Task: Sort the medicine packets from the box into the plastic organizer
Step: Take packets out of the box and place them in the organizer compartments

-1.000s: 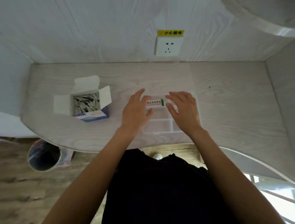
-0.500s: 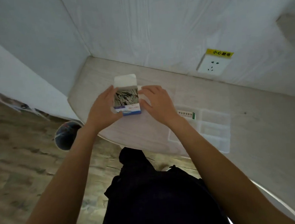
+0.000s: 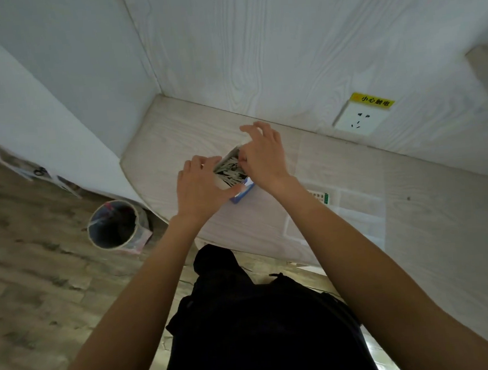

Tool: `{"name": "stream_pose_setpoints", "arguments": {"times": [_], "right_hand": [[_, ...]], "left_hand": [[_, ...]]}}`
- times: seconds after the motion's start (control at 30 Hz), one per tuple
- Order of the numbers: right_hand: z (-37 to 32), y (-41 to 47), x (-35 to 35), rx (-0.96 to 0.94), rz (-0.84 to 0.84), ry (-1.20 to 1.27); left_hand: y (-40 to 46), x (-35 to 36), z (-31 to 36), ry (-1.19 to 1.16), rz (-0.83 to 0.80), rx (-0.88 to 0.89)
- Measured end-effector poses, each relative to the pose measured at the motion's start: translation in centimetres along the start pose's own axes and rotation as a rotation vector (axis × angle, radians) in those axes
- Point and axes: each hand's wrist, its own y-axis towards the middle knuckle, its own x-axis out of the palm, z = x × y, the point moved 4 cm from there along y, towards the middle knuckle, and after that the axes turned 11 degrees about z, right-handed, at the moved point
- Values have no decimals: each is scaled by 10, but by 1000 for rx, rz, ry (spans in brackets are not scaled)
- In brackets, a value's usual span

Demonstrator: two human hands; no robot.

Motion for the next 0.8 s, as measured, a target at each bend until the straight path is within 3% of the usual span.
{"name": "stream_pose_setpoints", "arguments": {"times": [0.2,0.5,0.8], "right_hand": [[-8,-2,-12,-26,248,161],[-15,6,-2,2,-56,127],[-2,5,-5,159,113,408]], "left_hand": [[1,-4,-2,53,70,-37],[9,-2,-3,39,31,-26],[9,2,-6,30,86,-2]]}}
